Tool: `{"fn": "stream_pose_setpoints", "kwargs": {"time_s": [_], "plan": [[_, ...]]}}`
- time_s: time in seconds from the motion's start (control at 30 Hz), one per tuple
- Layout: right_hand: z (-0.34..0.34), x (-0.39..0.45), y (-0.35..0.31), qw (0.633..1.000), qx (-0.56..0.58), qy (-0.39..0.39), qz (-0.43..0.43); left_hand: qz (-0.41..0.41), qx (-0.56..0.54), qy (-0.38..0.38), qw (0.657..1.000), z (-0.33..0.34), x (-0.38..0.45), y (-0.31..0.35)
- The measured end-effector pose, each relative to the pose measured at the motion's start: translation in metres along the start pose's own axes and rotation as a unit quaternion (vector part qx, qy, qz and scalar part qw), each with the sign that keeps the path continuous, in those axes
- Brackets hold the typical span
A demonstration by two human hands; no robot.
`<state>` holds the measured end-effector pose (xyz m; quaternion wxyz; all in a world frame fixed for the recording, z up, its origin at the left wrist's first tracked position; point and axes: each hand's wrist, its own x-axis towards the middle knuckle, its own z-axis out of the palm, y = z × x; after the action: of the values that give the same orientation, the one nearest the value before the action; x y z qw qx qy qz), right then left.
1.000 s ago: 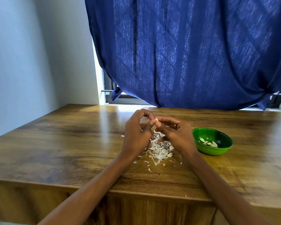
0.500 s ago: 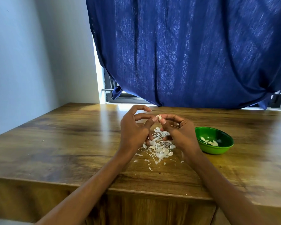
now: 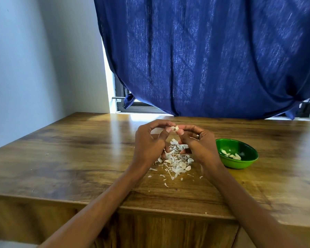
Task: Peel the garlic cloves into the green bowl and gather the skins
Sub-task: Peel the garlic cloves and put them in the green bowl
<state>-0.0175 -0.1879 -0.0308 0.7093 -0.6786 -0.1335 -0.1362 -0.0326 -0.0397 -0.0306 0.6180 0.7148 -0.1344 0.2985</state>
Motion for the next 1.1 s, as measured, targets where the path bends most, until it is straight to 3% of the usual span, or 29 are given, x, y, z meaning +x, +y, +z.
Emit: {"fn": "stream_pose_setpoints", "kwargs": {"time_s": [0.63,0.93,1.1], "plan": [[0.0,-0.0016,-0.0001,0.999,-0.029,0.01,-0.036,-0.035,0.009,-0.011,0.999,-0.0005,-0.001,-0.0004],[0.0007,-0.0014,0.0009,1.0,-0.018,-0.007,-0.024,-0.029,0.034,0.035,0.998,-0.0006,0.001,0.0003],[0.0006,-0.0015,0.0006,1.0,-0.02,-0.014,-0.017,-0.037,0.024,0.005,0.999,0.0012,0.0018,-0.0019]]}}
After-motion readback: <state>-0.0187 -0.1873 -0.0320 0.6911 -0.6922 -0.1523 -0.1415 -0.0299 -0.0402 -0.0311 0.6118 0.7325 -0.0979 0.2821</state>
